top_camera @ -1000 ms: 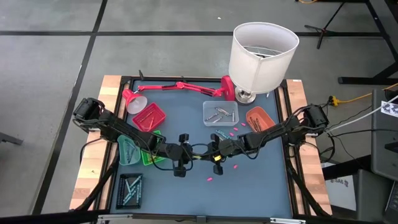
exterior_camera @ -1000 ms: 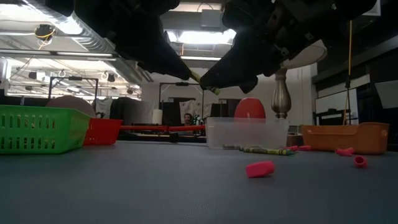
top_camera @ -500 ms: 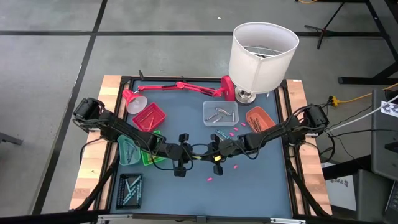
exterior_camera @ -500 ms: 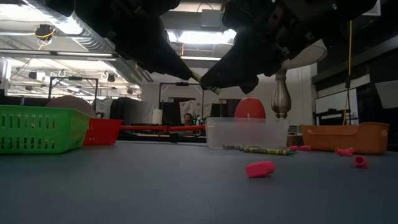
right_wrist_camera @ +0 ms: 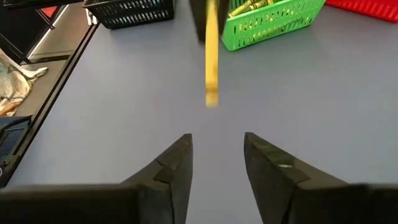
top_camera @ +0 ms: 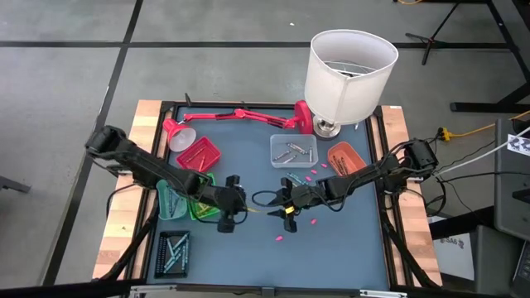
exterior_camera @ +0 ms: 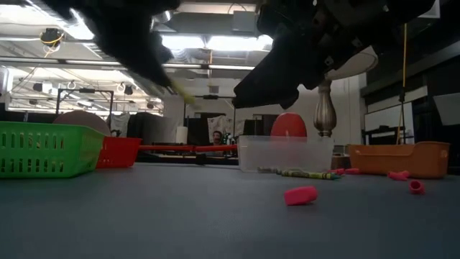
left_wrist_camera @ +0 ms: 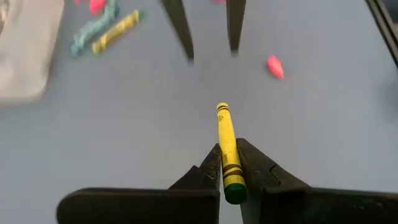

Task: Sort crayons
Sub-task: Put the green crayon into the green bin

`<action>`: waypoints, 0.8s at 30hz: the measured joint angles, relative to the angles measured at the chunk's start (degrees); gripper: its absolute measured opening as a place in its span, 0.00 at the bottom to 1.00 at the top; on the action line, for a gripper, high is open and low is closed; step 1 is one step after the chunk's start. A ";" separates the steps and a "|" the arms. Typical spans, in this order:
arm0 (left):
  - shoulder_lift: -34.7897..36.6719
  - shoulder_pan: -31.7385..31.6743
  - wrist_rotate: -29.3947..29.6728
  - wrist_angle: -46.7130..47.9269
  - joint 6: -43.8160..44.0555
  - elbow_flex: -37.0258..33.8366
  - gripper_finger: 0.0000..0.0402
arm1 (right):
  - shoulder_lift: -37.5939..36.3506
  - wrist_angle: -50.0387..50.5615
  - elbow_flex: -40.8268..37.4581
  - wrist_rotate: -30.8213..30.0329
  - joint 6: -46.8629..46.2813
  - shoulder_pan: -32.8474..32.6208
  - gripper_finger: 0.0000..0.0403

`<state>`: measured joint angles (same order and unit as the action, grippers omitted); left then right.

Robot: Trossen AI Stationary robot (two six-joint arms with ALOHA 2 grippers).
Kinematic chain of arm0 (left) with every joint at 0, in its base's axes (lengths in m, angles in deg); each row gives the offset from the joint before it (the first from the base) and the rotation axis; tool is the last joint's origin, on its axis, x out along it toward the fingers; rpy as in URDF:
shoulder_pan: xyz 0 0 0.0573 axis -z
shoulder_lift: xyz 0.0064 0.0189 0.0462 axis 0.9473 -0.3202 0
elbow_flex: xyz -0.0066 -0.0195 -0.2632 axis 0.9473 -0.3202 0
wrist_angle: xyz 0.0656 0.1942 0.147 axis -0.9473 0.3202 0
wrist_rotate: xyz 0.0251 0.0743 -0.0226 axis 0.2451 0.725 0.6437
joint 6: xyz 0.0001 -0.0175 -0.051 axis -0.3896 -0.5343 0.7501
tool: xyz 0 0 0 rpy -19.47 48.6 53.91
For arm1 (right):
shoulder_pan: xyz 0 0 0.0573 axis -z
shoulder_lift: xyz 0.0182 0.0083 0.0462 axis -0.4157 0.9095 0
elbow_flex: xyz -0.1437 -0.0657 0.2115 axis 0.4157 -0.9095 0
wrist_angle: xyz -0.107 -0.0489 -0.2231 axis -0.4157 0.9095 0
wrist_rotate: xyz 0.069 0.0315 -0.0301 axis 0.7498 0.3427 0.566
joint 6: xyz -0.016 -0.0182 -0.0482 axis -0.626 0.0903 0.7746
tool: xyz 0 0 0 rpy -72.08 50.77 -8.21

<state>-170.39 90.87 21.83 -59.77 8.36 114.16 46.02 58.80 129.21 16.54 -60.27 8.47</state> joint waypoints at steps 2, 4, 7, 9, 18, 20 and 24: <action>2.76 0.02 -1.55 5.26 1.95 0.00 0.03 | 0.00 0.55 0.00 0.00 0.00 0.00 0.35; 5.59 0.07 -3.08 10.46 4.39 0.00 0.03 | 0.00 1.17 0.00 0.00 -0.02 0.00 0.35; 9.78 0.13 -5.51 18.73 8.44 0.00 0.03 | 0.00 1.77 0.00 0.00 0.00 0.00 0.35; 12.27 0.15 -6.61 25.11 11.67 0.00 0.03 | 0.00 2.29 0.00 0.00 0.00 0.00 0.35; 17.23 0.15 -8.42 43.64 23.44 0.00 0.03 | 0.00 4.39 0.00 -1.04 0.00 0.00 0.35; 16.99 0.13 -8.31 45.50 24.71 0.00 0.03 | 0.00 4.57 0.00 -1.93 0.00 0.00 0.35; 16.34 0.27 -7.76 47.03 25.51 0.02 0.03 | 0.00 5.48 0.00 -3.83 0.00 0.00 0.35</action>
<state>-154.06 91.14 14.06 -12.74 33.87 114.18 46.02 64.28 129.21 12.70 -60.27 8.47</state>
